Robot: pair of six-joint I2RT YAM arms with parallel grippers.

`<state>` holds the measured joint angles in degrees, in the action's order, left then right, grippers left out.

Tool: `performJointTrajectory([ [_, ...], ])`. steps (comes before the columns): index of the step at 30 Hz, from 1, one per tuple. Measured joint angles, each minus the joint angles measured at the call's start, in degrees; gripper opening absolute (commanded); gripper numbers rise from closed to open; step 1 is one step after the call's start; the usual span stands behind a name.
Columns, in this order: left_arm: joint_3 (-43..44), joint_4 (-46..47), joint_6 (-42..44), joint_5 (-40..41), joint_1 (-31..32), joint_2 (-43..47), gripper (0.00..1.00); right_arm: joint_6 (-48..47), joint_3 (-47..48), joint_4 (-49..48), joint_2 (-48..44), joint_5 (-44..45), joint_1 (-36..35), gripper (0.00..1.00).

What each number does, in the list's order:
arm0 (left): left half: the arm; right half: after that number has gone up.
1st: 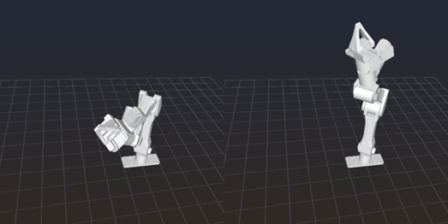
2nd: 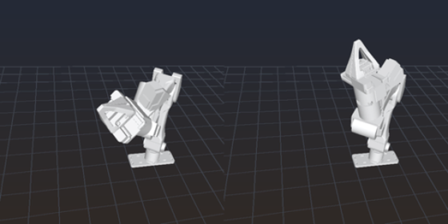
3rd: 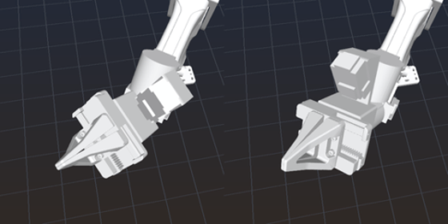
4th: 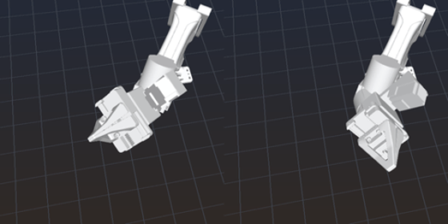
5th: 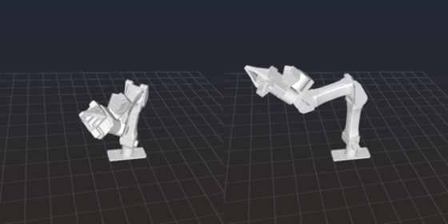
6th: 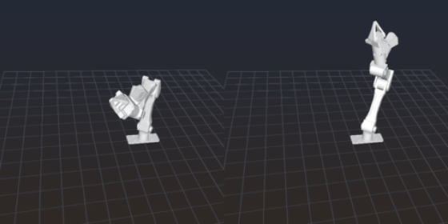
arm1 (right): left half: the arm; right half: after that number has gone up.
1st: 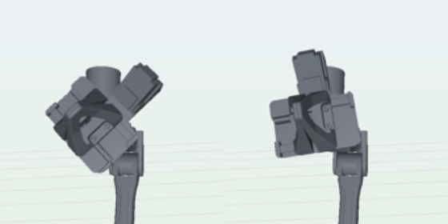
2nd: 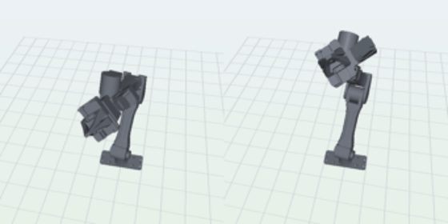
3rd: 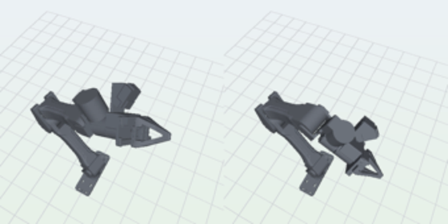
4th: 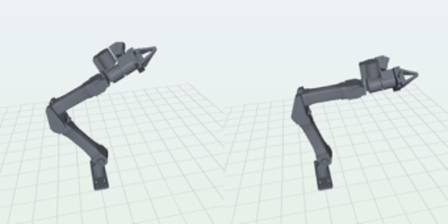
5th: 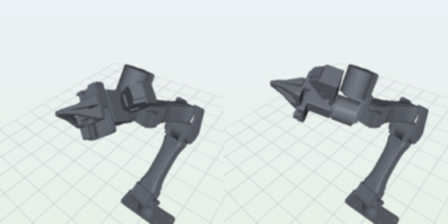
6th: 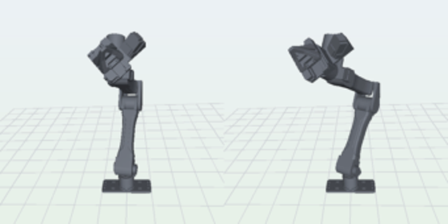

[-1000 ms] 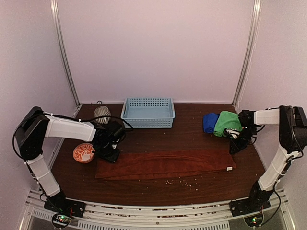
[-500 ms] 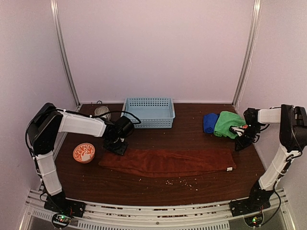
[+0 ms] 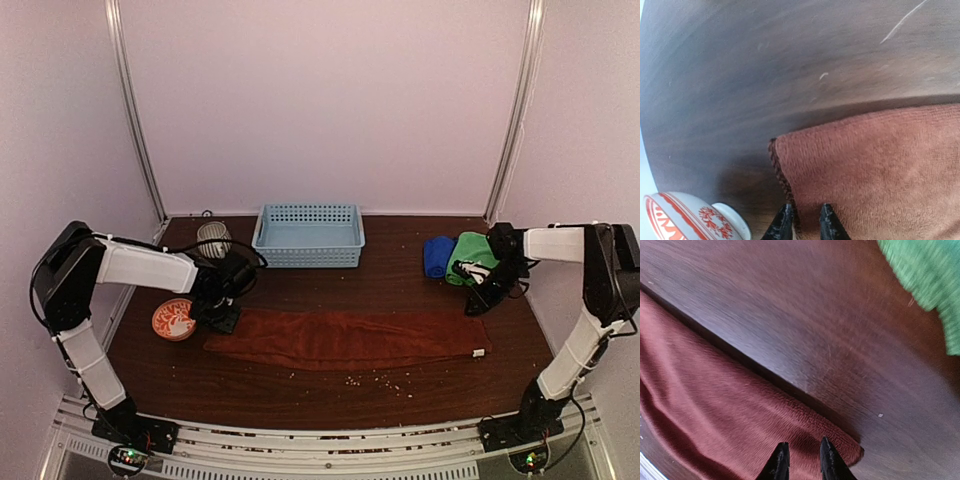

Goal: Roll the towels
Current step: Smooth out the towel at the center of the board.

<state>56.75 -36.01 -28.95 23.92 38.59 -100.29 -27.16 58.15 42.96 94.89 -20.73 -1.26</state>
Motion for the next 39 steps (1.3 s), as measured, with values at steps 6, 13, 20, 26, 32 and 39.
performJointTrajectory([
  [6,-1.03,0.44,-0.59,0.48,-0.39,0.09,0.2,1.9,-2.47,-3.8,2.45,2.45,0.57,0.19],
  [13,-4.37,1.86,-2.43,-0.42,-0.39,2.91,0.18,3.15,-2.56,-8.39,2.84,4.96,5.62,0.18],
  [20,-5.11,1.16,-2.99,-1.2,-0.39,5.11,0.3,0.2,0.59,-6.14,4.57,4.24,6.62,0.29],
  [26,-4.09,-0.13,0.02,-1.03,0.09,12.2,0.5,-7.04,1.7,3.28,-2.69,-0.17,7.13,0.33],
  [32,-1.6,-0.02,7.1,-3.85,4.2,20.31,0.57,-22.21,-2.29,9.03,-22.43,1.27,6.84,0.28],
  [39,-0.9,0.11,11.58,-4.83,6.8,21.07,0.56,-36.11,-19.5,7.39,-33.86,11.37,4.7,0.16],
])
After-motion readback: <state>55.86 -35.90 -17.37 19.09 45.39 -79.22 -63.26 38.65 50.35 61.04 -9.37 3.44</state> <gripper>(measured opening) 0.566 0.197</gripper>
